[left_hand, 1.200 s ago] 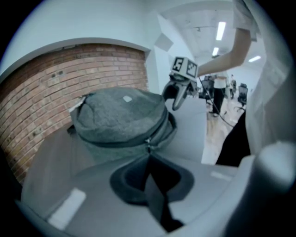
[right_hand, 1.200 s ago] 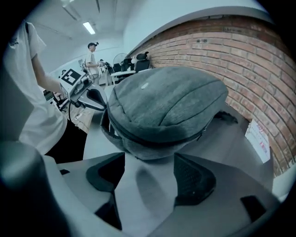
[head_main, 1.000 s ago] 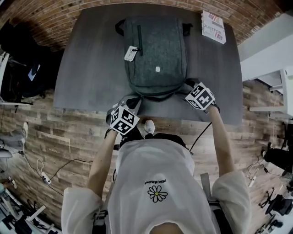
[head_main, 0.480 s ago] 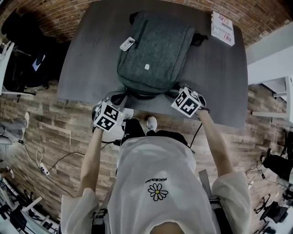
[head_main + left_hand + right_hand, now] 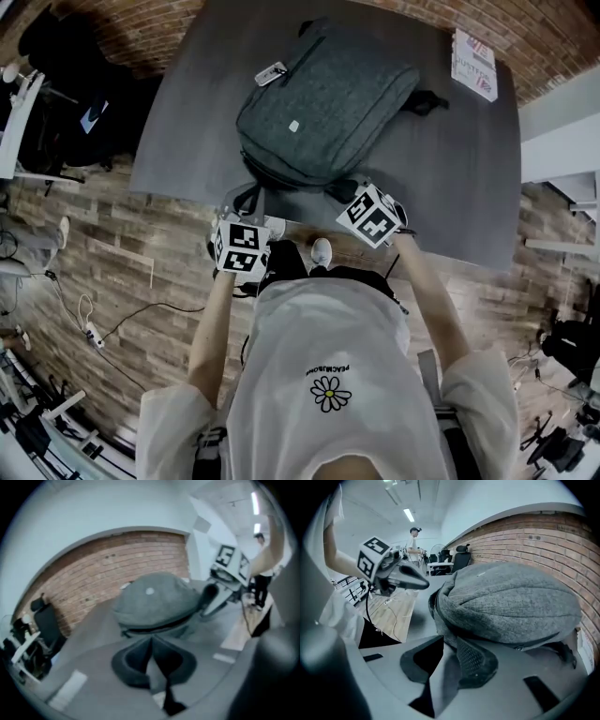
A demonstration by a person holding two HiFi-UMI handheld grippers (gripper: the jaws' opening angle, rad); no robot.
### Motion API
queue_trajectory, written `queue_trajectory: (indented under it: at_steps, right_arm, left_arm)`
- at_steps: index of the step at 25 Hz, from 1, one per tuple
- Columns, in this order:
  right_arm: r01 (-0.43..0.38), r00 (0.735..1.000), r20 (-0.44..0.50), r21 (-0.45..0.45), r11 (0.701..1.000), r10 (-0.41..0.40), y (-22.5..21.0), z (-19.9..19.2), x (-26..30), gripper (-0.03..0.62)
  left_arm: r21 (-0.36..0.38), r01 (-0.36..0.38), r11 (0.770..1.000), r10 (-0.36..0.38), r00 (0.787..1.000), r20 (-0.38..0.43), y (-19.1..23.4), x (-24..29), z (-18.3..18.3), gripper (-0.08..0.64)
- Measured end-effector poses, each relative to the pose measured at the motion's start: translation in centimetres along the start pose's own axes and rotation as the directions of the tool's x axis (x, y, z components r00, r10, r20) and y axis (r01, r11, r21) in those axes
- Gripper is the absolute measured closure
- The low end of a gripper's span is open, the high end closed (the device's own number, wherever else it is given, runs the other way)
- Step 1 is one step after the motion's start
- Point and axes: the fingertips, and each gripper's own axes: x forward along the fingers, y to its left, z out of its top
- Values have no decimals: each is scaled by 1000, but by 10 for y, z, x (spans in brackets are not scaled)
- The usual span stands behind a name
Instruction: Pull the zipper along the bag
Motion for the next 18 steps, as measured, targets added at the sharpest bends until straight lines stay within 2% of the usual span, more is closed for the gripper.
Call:
queue_trajectory:
  at_steps: [1,2,4,6,8,10,13,16,18]
  right_arm:
    - [2,1000,0,-3,1000,-2,0,0,0,503]
    - [6,1000,-3,-10,1000,-6,0,1,1,503]
    - [11,1000,-13,-21,1000,-11,1,2,3,503]
    - [14,1000,-22,-28,1000,-14,3,3,5,503]
    - [16,999,-28,-32,999,-17,4,4,6,503]
    - [15,999,-37,-32,999,-16,4,4,6,503]
    - [10,999,-44,-29,1000,-11,5,4,7,503]
    - [12,998,-57,-27,1000,-14,3,5,7,506]
    - [12,998,-63,-23,1000,-13,2,4,7,508]
  left_arm:
    - [-22,-52,998,52,998,18,22,2,1,549]
    - [-38,-70,997,71,997,25,40,6,2,510]
    - [-35,-46,998,47,999,15,65,18,2,370]
    - [31,-20,999,20,1000,2,85,30,3,368]
    - [136,65,989,-62,998,-24,93,41,2,370]
    - [253,201,946,-186,979,-83,88,48,1,388]
    - [360,372,856,-320,927,-196,79,52,0,407]
    - [393,484,782,-382,870,-311,74,50,-5,428]
    - [387,534,752,-409,838,-361,70,49,-13,434]
